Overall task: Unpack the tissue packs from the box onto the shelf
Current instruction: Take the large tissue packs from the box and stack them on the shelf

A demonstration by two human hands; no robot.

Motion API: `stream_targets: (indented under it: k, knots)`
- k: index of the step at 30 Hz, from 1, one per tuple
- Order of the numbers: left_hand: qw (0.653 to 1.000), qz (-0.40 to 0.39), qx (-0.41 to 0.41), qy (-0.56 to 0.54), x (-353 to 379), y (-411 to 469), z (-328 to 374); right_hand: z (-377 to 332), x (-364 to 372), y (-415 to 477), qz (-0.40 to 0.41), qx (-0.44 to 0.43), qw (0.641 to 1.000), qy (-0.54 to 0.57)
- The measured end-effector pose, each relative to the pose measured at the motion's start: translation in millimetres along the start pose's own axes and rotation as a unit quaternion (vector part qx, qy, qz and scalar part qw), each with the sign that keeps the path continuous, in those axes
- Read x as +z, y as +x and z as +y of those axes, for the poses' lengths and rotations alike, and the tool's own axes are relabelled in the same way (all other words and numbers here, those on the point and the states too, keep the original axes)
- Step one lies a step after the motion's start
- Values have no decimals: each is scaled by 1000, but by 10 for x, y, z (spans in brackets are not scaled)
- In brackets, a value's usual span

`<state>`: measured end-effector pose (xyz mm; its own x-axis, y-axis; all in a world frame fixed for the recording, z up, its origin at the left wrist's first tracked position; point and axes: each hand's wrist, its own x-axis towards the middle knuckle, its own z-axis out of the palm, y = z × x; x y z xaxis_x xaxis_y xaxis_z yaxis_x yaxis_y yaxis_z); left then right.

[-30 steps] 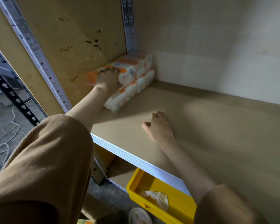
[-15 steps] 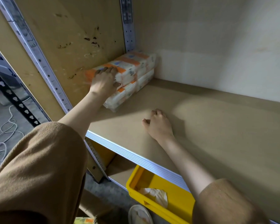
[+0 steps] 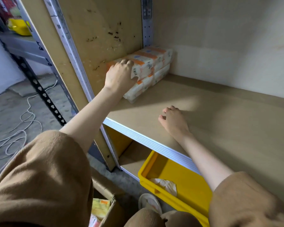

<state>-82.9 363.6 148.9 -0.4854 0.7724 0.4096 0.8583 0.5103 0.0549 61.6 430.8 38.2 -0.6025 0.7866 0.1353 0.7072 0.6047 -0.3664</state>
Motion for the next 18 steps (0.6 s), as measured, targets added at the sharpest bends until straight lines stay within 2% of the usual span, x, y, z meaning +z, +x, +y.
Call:
stream_targets:
  k: [4, 9, 13, 18]
  knots:
    - [1000, 4, 13, -26, -30, -573, -181, -252, 9, -347, -35, -56, 998, 9]
    - [998, -46, -39, -32, -67, -1500, -468, -773, 125, -890, -34, -150, 986, 56]
    - [990, -97, -92, -37, -20, -2322, -782, -1128, 381, -1342, -109, -242, 964, 36]
    - [971, -179, -157, -31, 160, -3321, -1188, -1496, 840, -1741, -204, -296, 933, 5]
